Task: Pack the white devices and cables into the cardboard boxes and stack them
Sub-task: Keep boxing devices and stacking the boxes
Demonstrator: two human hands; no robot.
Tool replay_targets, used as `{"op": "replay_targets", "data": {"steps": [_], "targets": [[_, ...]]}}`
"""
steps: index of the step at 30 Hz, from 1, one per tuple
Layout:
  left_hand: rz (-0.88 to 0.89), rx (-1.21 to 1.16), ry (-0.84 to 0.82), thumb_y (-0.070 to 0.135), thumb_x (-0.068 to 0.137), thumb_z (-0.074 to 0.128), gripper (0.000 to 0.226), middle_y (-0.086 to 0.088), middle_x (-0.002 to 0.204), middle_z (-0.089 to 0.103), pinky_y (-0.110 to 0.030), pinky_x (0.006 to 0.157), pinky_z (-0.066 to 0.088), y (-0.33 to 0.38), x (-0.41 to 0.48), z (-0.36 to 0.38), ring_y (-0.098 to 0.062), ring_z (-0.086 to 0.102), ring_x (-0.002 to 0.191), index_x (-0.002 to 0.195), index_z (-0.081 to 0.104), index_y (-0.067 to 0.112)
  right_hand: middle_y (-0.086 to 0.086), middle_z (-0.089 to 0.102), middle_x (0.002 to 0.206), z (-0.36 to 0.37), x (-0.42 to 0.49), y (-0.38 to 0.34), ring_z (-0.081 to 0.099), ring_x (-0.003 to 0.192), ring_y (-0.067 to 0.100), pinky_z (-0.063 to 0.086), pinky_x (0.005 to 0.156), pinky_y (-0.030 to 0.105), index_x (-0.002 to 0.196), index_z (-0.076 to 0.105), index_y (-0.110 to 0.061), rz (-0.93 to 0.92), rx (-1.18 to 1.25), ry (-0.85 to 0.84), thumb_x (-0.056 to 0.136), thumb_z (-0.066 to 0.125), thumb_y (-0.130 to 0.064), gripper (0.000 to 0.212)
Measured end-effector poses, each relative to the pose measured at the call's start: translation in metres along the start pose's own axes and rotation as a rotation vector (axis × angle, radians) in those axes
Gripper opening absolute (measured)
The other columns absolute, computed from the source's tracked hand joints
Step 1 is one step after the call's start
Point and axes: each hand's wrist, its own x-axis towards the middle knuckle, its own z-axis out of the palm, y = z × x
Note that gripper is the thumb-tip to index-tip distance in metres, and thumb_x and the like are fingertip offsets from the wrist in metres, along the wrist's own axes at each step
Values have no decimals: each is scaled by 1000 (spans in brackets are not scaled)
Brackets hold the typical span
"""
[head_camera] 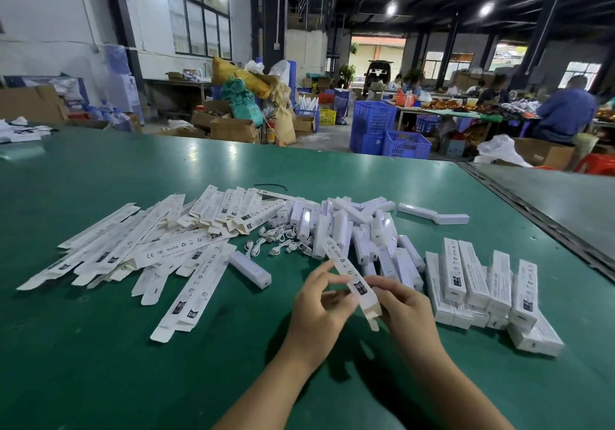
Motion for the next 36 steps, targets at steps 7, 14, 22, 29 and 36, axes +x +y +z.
{"op": "replay_targets", "data": {"steps": [7, 14, 22, 29, 36], "targets": [[13, -26, -2, -11, 80, 72, 51, 14, 143, 49, -20, 81, 56, -1, 0, 2, -9, 71, 98, 107, 64, 30, 14, 71, 85, -11, 9, 0, 70, 75, 20, 55, 62, 22, 90, 72, -4, -14, 237, 6, 86, 41, 18, 39], [3, -6, -60, -3, 74, 83, 64, 22, 149, 38, -23, 95, 54, -7, 4, -1, -4, 67, 111, 130, 63, 21, 6, 74, 104, -13, 5, 1, 69, 98, 19, 55, 77, 28, 100, 74, -24, -171, -80, -195, 80, 52, 19, 53], [57, 78, 25, 20, 77, 85, 49, 23, 140, 50, -27, 103, 50, -12, 6, -4, -5, 60, 121, 123, 69, 27, 6, 76, 98, -7, 1, -2, 72, 93, 21, 57, 70, 23, 96, 74, -20, -218, -85, -210, 84, 65, 12, 35], [57, -4, 54, 18, 79, 82, 36, 25, 125, 65, -30, 91, 58, -13, 7, -4, -9, 70, 102, 100, 71, 45, -10, 74, 94, -6, -4, 0, 72, 90, 10, 59, 70, 25, 71, 73, -24, -362, -324, -129, 81, 70, 9, 35], [60, -85, 124, 12, 84, 79, 32, 20, 118, 70, -21, 88, 55, -14, 11, -10, -7, 69, 106, 98, 74, 41, -30, 48, 139, -14, -1, -4, 52, 119, -12, 42, 93, 6, 112, 67, -36, -642, -829, -289, 76, 67, 1, 51]]}}
